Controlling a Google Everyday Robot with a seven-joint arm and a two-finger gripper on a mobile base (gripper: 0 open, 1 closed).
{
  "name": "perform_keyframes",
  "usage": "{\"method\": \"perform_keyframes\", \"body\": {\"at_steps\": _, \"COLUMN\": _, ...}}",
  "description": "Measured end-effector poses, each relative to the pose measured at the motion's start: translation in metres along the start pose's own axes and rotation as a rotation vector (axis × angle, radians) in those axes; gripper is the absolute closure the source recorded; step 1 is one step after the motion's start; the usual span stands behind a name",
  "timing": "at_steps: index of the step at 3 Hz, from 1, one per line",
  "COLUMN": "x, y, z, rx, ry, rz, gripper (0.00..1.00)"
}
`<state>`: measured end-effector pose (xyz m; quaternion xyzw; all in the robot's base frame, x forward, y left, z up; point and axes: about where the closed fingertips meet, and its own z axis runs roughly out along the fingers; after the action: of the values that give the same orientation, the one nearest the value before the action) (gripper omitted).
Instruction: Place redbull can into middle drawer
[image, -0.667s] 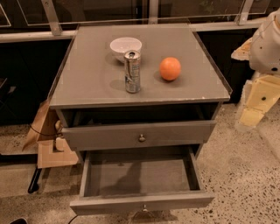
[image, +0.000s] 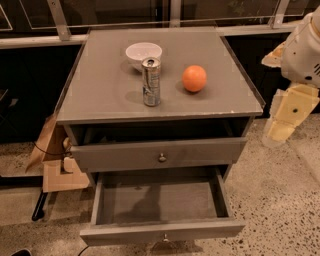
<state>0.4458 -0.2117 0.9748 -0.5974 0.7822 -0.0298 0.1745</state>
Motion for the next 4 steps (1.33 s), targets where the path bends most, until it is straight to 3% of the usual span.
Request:
{"method": "perform_keyframes", "body": {"at_steps": 2, "x": -0.032, "y": -0.021, "z": 0.036, "rx": 0.008, "ry": -0.113, "rz": 0.043, "gripper": 0.00}}
{"method": "perform_keyframes", "body": {"at_steps": 3, "x": -0.072, "y": -0.035, "z": 0.070, "rx": -0.004, "ry": -0.219, "rz": 0.051, "gripper": 0.00}}
{"method": "perform_keyframes", "body": {"at_steps": 4, "x": -0.072, "y": -0.035, "z": 0.070, "rx": -0.004, "ry": -0.219, "rz": 0.051, "gripper": 0.00}}
